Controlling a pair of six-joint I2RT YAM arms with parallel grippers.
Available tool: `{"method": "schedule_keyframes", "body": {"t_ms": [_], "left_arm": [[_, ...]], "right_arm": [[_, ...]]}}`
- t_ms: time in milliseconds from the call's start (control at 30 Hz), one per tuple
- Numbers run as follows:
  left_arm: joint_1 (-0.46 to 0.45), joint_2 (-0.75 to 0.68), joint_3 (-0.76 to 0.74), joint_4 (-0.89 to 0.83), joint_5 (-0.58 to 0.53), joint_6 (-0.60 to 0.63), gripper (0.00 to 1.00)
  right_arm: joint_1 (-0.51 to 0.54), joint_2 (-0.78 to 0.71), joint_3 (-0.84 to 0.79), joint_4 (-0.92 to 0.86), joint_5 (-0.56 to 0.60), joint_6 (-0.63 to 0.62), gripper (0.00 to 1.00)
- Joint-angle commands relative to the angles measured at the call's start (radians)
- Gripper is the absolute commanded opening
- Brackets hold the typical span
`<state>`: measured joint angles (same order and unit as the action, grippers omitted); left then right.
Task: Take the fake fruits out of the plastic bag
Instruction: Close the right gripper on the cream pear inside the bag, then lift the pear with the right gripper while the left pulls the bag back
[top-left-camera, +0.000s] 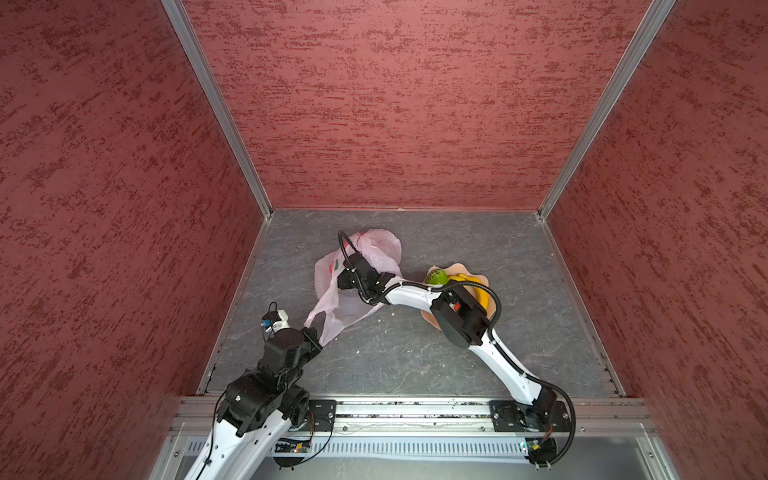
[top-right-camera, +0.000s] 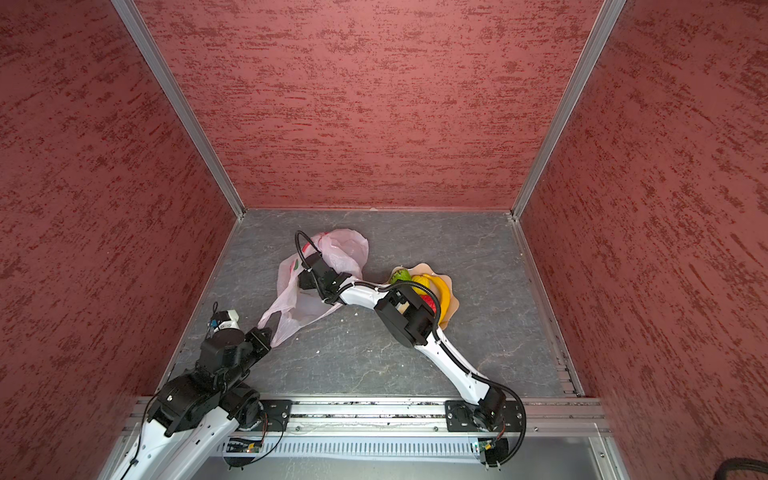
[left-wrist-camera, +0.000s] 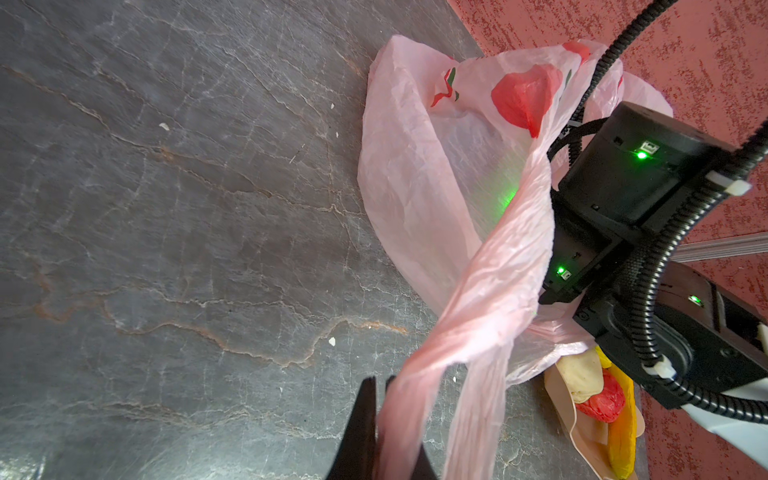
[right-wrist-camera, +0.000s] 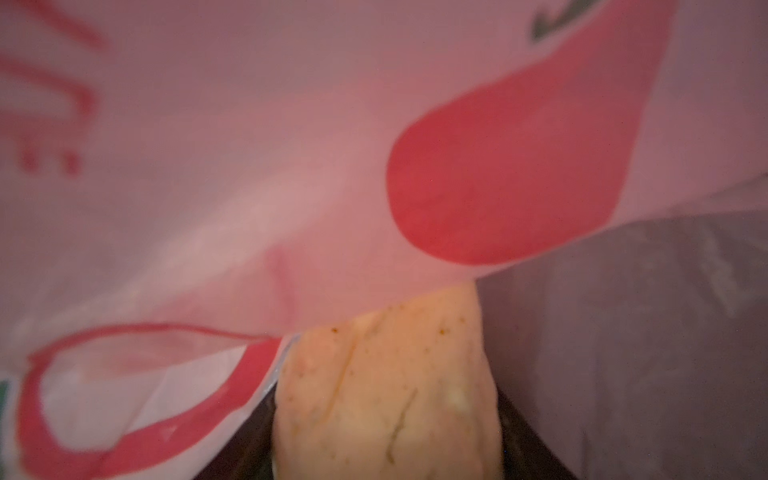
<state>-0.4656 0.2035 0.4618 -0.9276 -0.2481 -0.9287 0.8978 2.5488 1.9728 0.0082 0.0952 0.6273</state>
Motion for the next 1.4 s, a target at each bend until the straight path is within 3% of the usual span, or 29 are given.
{"method": "schedule_keyframes", "body": {"t_ms": [0,400,1033,1367], "left_arm": [[0.006,0.023,-0.011,0.034,-0.016,-0.001,0.09],[0.03,0.117,-0.02,0.177,-0.02,0.04,0.09],[0.056,0.143,0.036,0.204,-0.097,0.079,0.09],[0.074,0.121,0.115,0.158,-0.156,0.117,0.1]], "right_arm": [[-0.017,-0.08,-0.067,0.013,-0.037,0.004,0.38],[0.01,-0.236,-0.216,0.008,-0.098,0.004,0.37],[0.082,-0.471,-0.37,-0.098,-0.106,-0.029,0.37],[0.085,-0.554,-0.402,-0.218,-0.014,-0.094,0.36]]}}
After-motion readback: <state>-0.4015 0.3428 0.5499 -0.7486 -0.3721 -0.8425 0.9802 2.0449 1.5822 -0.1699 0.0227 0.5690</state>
